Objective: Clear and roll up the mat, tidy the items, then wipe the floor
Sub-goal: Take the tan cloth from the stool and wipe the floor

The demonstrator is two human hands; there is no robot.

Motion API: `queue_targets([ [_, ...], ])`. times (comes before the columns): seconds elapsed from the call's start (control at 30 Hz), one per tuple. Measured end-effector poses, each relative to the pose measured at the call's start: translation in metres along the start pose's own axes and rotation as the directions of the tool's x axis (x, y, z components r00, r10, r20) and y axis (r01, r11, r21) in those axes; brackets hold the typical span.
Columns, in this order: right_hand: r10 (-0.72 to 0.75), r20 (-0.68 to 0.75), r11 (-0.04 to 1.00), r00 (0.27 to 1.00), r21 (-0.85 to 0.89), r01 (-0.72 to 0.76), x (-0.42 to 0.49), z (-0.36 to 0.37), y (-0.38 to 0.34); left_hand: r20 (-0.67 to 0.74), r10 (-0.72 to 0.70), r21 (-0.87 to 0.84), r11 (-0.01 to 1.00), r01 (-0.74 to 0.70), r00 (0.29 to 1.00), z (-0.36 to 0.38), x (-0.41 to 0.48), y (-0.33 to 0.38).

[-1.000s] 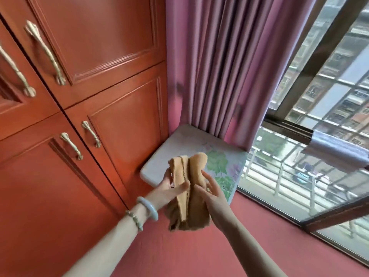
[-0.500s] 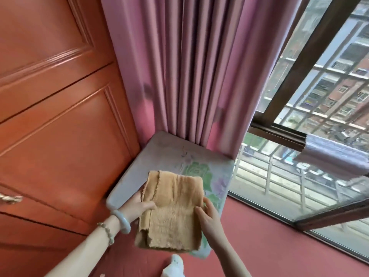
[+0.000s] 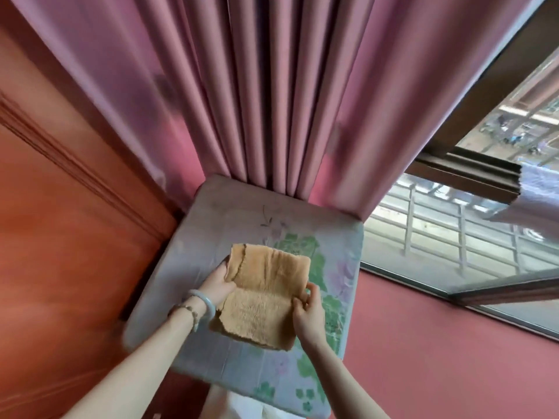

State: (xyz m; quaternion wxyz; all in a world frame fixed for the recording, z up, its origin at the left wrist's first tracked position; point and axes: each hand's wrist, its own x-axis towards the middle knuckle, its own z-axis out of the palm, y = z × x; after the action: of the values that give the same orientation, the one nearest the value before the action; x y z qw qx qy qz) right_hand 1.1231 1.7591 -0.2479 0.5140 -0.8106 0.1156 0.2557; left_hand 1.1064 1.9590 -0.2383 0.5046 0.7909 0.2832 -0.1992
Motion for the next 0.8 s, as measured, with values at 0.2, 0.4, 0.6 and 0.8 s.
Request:
queue_targets([
  [0.2, 0.095, -0.024, 0.986, 0.995, -0.135, -0.098, 0.036, 0.034, 0.030, -0.148, 0.017, 0.079, 0.997, -0.005, 0.989, 0.019, 0.042, -0.045],
  [0.4, -0.445, 0.165, 0.453, 0.880, -0.806, 0.381, 0.044, 0.034, 0.052, 0.140, 0.468, 0.814, 0.447, -0.370, 0.873, 0.026, 0.048, -0.080],
  [0.6, -0.200, 0.388, 0.238, 0.900, -0.871, 0.429, 0.060, 0.038, 0.079, 0.279, 0.251, 0.883, 0.313, -0.350, 0.927, 0.026, 0.065, -0.090],
  [0.8, -0.101, 0.458, 0.458, 0.883, -0.767, 0.450, 0.042, 0.013, 0.014, 0.160, 0.262, 0.731, 0.617, -0.292, 0.952, 0.020, 0.019, -0.043],
])
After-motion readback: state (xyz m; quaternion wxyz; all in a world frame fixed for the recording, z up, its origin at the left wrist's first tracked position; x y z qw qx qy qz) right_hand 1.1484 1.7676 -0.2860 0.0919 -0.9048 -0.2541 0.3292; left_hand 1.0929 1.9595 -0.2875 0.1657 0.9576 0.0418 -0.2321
